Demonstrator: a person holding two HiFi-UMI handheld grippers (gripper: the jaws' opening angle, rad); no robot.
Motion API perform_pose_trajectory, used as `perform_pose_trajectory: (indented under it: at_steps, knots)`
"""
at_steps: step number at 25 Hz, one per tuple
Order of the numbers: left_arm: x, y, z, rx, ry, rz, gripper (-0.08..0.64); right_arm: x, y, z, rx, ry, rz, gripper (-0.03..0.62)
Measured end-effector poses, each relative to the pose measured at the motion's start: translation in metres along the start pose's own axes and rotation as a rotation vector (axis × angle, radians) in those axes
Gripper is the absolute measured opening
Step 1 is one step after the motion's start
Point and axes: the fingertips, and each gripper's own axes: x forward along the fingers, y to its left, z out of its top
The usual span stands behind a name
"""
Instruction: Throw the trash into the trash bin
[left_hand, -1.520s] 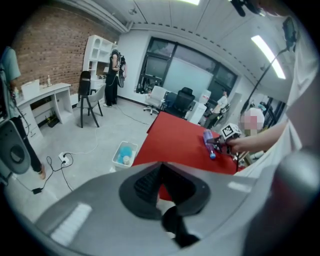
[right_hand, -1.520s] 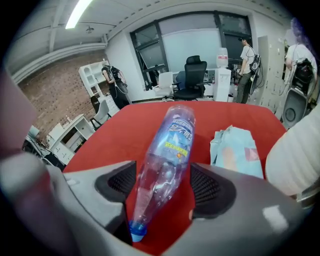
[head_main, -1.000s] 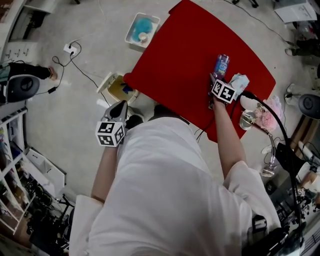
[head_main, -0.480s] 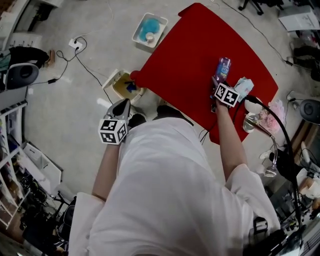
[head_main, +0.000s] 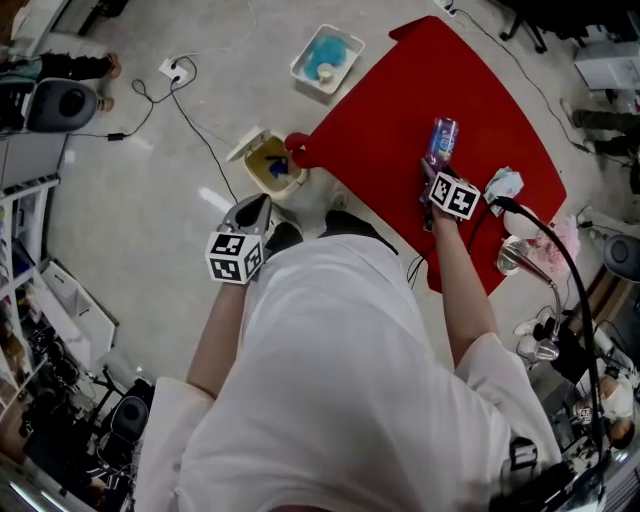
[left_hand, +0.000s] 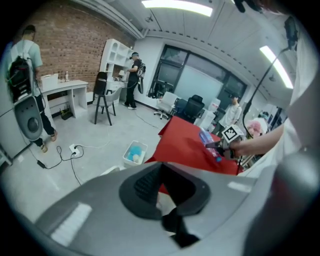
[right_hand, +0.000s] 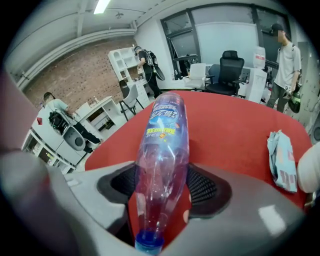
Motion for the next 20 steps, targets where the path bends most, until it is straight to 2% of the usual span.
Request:
perform_pose_trajectory:
  at_steps: [7,20]
  knots:
    - [-0.023,0.022,-0.018,-0.043,-0.014,0.024,0.005,0.008,0.058,-0.008,-0.064,0.027,0.073,0.296]
    - [-0.054,0.063,-0.046,-0.126,-0.039,0.073,0.005,0.028,0.180,-0.026,-0.245,0.103,0.230,0.296]
